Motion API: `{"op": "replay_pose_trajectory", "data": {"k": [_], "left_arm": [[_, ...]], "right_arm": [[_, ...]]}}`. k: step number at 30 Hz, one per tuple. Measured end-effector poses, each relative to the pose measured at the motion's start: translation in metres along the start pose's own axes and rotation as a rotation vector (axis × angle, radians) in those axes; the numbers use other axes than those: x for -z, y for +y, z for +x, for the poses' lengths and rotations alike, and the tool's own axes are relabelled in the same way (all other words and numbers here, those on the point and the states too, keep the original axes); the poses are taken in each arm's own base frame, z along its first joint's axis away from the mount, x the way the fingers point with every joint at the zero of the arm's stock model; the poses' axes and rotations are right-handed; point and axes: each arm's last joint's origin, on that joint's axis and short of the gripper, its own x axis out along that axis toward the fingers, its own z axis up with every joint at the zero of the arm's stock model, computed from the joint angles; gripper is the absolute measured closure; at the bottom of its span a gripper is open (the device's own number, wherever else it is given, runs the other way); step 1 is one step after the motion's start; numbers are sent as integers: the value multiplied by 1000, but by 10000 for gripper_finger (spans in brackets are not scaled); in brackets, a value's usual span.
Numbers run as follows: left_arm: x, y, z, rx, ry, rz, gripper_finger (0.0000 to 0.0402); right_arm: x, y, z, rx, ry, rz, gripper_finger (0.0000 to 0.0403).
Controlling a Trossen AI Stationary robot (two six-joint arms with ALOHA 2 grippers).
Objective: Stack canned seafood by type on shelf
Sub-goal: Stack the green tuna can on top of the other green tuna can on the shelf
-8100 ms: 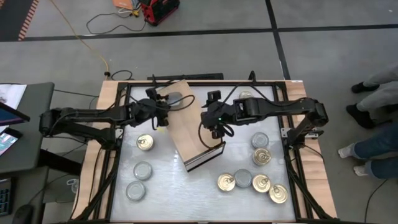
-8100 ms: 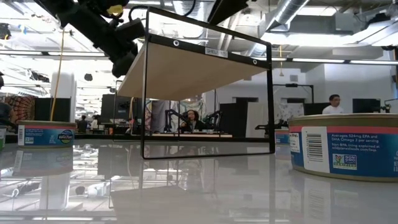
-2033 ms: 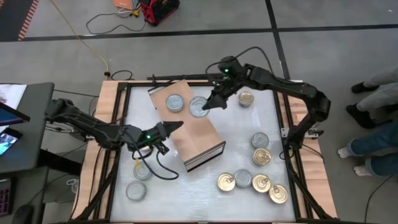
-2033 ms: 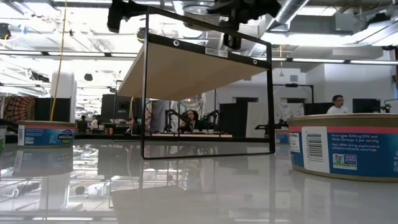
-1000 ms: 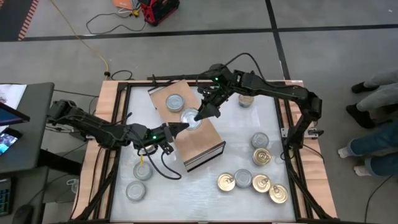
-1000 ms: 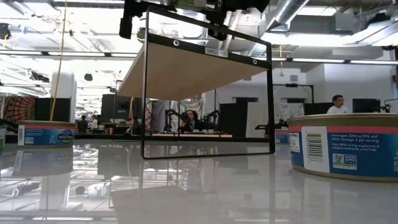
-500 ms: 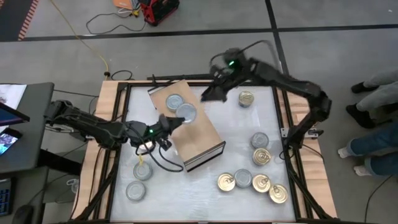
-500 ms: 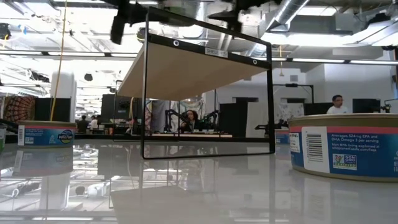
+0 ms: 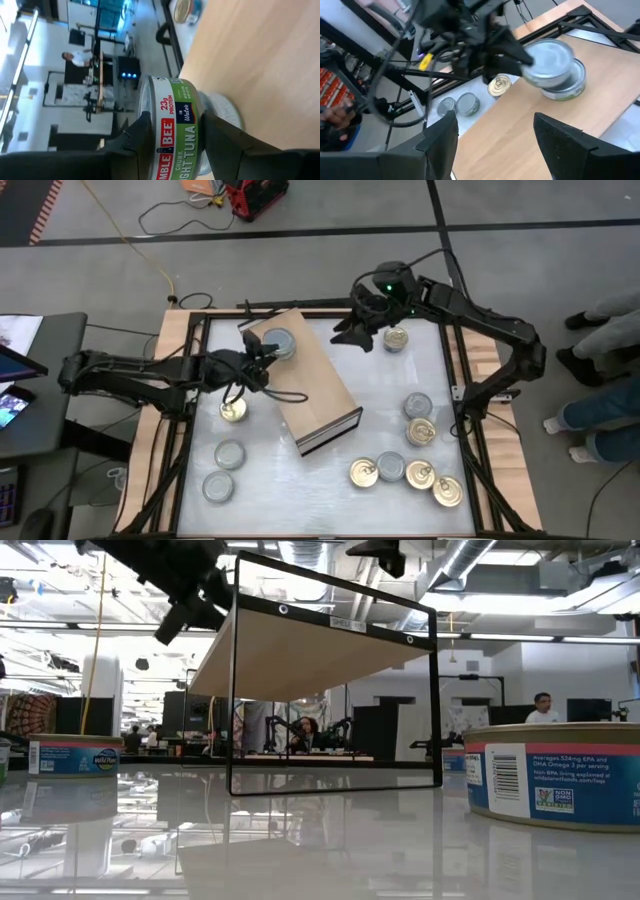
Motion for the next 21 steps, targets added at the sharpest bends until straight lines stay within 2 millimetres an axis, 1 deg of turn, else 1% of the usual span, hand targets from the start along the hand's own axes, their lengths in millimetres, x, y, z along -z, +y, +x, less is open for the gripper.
{"op": "replay_pose_trajectory", "data": {"k": [7, 10, 16, 21], "left_arm": [[13, 0, 20, 30, 55, -53, 263], [14, 0, 23, 31, 57, -106, 257], [9, -4, 21, 63, 24, -126, 214], [5, -5, 19, 55, 22, -125, 185]], "right_arm": [[5, 9, 4, -17, 32, -11, 121], [9, 12, 6, 0, 59, -14, 121], [15, 19, 10, -9, 95, -18, 121], [16, 20, 10, -12, 101, -19, 121]]}}
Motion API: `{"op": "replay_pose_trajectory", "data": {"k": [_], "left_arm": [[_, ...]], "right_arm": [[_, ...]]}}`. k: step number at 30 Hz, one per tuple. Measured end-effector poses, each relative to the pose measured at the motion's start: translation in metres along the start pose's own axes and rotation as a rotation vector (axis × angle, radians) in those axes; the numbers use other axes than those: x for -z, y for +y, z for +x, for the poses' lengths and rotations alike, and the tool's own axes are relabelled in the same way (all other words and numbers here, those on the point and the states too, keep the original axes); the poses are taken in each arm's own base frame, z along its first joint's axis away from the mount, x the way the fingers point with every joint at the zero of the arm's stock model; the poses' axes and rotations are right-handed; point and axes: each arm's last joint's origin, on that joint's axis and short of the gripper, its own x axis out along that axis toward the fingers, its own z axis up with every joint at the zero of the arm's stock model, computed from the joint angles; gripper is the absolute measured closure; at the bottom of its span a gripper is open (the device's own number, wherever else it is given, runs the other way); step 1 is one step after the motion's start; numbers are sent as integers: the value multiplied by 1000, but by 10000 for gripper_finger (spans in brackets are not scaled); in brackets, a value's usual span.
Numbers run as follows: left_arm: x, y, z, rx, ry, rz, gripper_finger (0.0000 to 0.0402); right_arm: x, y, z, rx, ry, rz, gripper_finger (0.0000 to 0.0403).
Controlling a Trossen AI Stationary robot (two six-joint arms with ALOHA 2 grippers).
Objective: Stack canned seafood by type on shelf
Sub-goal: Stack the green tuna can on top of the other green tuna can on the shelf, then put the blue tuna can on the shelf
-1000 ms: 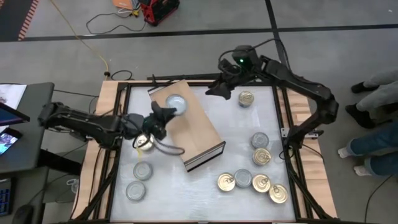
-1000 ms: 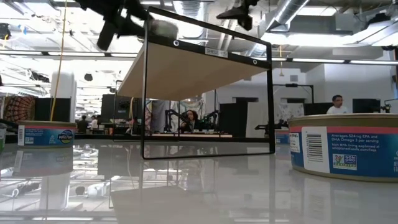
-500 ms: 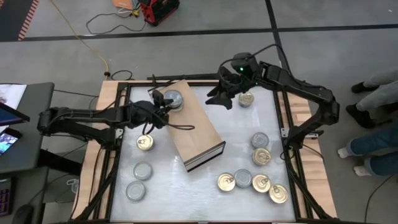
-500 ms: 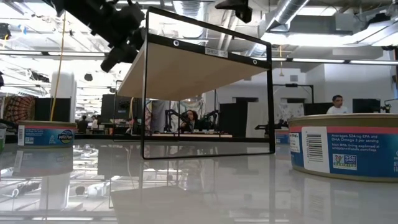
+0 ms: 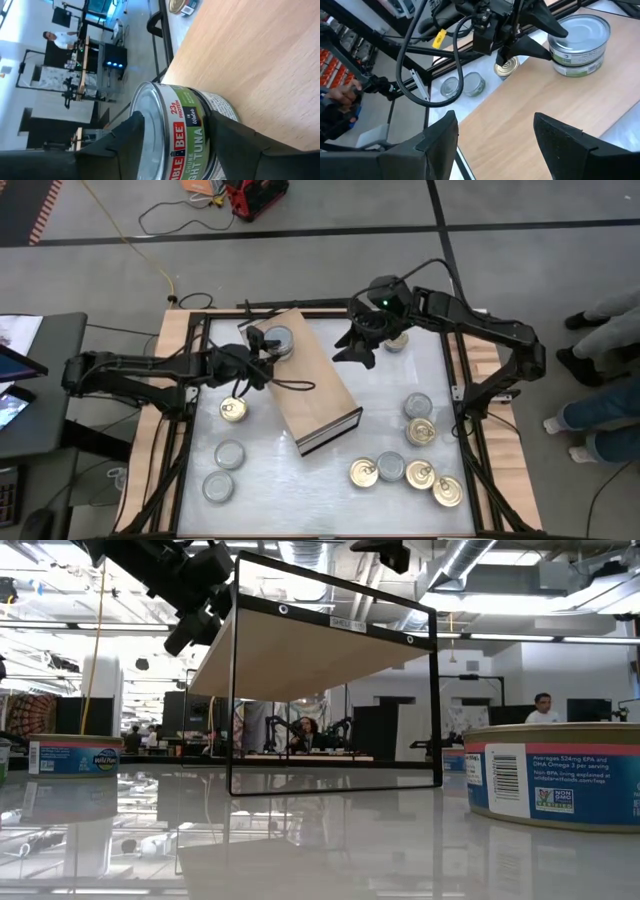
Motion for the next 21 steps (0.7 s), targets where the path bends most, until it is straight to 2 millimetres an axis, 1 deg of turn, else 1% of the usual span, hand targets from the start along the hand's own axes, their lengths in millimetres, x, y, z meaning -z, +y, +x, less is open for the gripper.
{"op": "replay_pose_trajectory", "data": {"k": [3, 9, 14, 17, 19, 21], "left_arm": [[0, 1, -3, -12, 3, -21, 173], [0, 8, -16, -27, -54, -57, 159], [-4, 10, -27, -2, -152, -91, 156], [-10, 9, -34, 46, -236, -229, 156], [-15, 5, -38, 111, -290, -359, 156], [-19, -1, -42, 195, -324, -439, 156]], "right_arm": [[0, 0, 0, 3, 3, -2, 121], [1, -1, 0, 24, 9, -8, 121], [1, -2, -1, 26, 8, -13, 121], [2, -3, -1, 39, 16, -23, 121], [6, -3, 2, 90, 31, -53, 121], [13, -4, 5, 171, 79, -86, 121]]}}
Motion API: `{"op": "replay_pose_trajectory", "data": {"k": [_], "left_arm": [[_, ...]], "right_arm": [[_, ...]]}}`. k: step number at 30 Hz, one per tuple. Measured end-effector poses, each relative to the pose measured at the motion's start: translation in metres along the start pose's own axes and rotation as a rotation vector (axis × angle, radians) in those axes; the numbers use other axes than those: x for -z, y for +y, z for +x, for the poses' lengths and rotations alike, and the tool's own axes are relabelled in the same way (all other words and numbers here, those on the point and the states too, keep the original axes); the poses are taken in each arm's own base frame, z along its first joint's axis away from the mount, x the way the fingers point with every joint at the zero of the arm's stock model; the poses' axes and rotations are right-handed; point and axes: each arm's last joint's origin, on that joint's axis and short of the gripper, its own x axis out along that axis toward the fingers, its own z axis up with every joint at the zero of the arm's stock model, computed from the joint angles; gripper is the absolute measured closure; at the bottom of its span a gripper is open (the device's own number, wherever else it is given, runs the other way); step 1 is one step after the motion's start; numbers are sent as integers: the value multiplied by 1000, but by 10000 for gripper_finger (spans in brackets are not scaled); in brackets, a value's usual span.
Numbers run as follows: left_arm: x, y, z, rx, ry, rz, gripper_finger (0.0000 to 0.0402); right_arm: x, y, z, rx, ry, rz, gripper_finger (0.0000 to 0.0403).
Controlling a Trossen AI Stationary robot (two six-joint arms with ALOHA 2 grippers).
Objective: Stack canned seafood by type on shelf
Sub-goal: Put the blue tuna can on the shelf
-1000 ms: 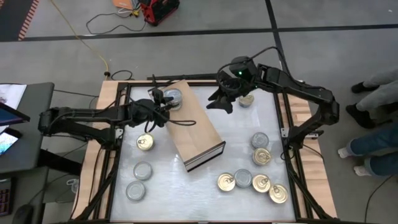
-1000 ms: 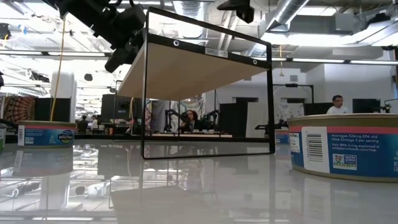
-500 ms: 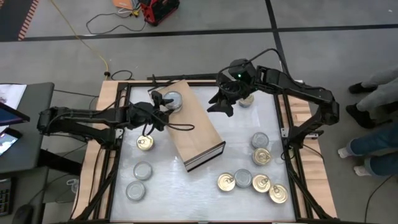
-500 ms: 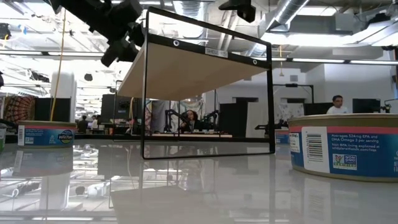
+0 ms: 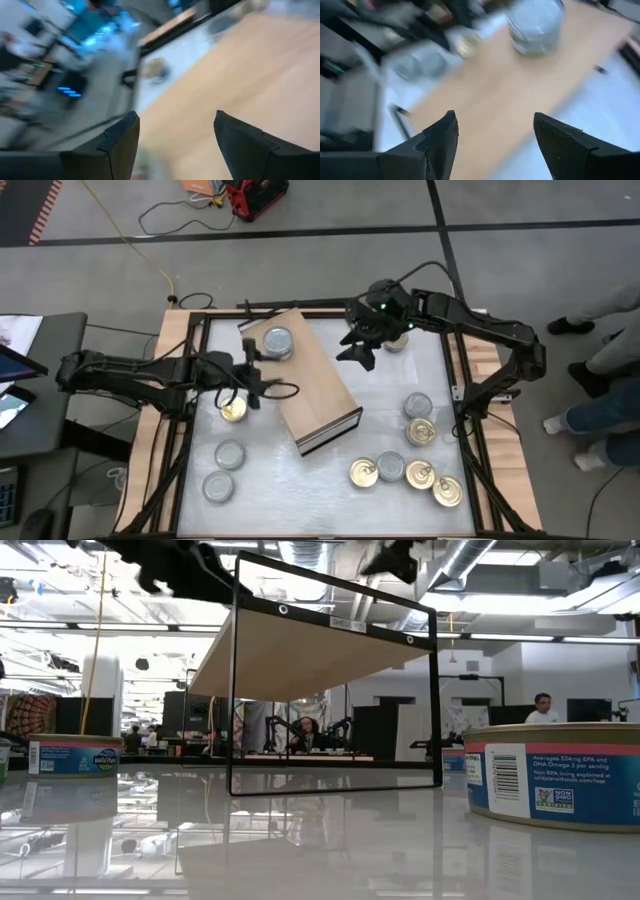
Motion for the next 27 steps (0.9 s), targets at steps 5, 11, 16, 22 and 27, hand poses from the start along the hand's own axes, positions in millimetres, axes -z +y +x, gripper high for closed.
{"op": "replay_pose_trajectory", "data": {"k": [5, 11, 16, 22, 27], "left_arm": [[-9, -19, -6, 209, -92, -153, 156], [-23, -47, -20, 531, -198, -254, 158], [-25, -80, -30, 660, -251, -241, 173], [-22, -108, -48, 702, -299, -221, 190], [-25, -110, -52, 592, -315, -186, 197]], "right_arm": [[12, 1, 1, 164, 99, -76, 121], [21, 9, 5, 252, 147, -119, 121], [35, 18, 10, 243, 182, -142, 121], [51, 24, -1, 296, 125, -136, 121], [66, 24, -8, 306, 49, -126, 121]]}}
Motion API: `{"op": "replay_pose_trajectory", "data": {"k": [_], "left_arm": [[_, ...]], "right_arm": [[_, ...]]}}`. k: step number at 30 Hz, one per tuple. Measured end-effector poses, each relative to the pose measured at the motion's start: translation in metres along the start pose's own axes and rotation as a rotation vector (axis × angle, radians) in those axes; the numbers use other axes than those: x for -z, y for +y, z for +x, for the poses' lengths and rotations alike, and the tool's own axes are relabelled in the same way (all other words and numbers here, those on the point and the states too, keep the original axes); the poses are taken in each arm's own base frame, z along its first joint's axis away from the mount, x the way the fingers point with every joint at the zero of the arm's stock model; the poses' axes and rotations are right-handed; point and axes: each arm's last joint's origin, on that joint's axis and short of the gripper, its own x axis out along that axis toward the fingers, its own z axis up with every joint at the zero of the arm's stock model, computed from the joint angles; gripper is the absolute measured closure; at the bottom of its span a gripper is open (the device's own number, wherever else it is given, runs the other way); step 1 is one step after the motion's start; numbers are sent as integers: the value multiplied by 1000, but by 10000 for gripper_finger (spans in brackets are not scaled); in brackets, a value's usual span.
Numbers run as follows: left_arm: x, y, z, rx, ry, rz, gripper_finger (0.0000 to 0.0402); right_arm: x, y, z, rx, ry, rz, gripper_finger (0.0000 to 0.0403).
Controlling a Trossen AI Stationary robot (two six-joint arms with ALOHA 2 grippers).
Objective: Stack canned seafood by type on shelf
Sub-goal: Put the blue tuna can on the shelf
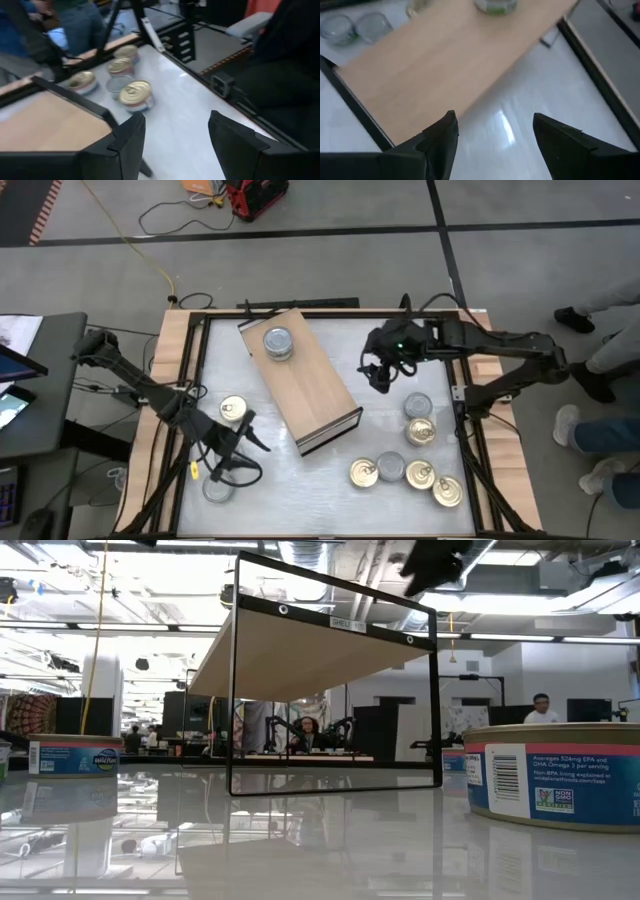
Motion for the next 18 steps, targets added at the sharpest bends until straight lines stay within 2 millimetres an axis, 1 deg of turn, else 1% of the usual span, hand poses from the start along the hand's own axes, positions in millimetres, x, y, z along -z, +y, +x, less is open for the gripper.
{"op": "replay_pose_trajectory", "data": {"k": [3, 5, 8, 11, 13, 14, 18], "left_arm": [[-3, 3, -2, -77, -12, 4, 198], [-4, 6, -3, -146, -15, 15, 198], [-5, 9, -6, -238, -2, 35, 198], [-6, 11, -9, -271, -5, 38, 198], [-6, 11, -9, -262, -10, 19, 198], [-6, 10, -9, -230, -14, 14, 198], [-7, 4, -8, -43, -45, 2, 198]], "right_arm": [[20, -2, 9, 32, 59, -4, 121], [33, 0, 13, 43, 91, -25, 121], [52, 12, 20, 18, 136, -92, 122], [70, 28, 29, 9, 215, -133, 122], [77, 38, 30, 0, 259, -123, 122], [80, 42, 30, -2, 279, -109, 122], [93, 60, 31, -74, 392, -60, 123]]}}
